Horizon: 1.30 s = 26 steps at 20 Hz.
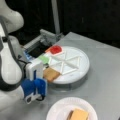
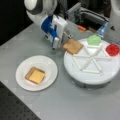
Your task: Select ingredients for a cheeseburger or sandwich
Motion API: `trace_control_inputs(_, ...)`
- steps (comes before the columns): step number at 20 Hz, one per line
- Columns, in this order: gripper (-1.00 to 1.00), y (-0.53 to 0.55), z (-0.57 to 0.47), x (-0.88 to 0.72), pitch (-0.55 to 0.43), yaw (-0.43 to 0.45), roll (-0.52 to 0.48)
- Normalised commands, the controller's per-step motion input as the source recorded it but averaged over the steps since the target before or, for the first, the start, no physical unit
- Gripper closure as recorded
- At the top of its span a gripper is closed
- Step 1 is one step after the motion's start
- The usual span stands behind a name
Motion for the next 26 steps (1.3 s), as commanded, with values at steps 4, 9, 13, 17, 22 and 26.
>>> trace_control_inputs(4, 1.00, -0.04, -0.12, 0.08, -0.113, -0.046, 0.092)
trace_control_inputs(9, 1.00, -0.06, -0.10, 0.08, -0.104, -0.038, 0.106)
trace_control_inputs(13, 1.00, -0.08, -0.09, 0.08, -0.101, -0.035, 0.112)
trace_control_inputs(17, 1.00, -0.08, -0.09, 0.07, -0.105, -0.027, 0.102)
trace_control_inputs(22, 1.00, -0.09, -0.08, 0.05, -0.108, -0.010, 0.090)
trace_control_inputs(26, 1.00, -0.08, -0.05, 0.04, -0.103, 0.015, 0.090)
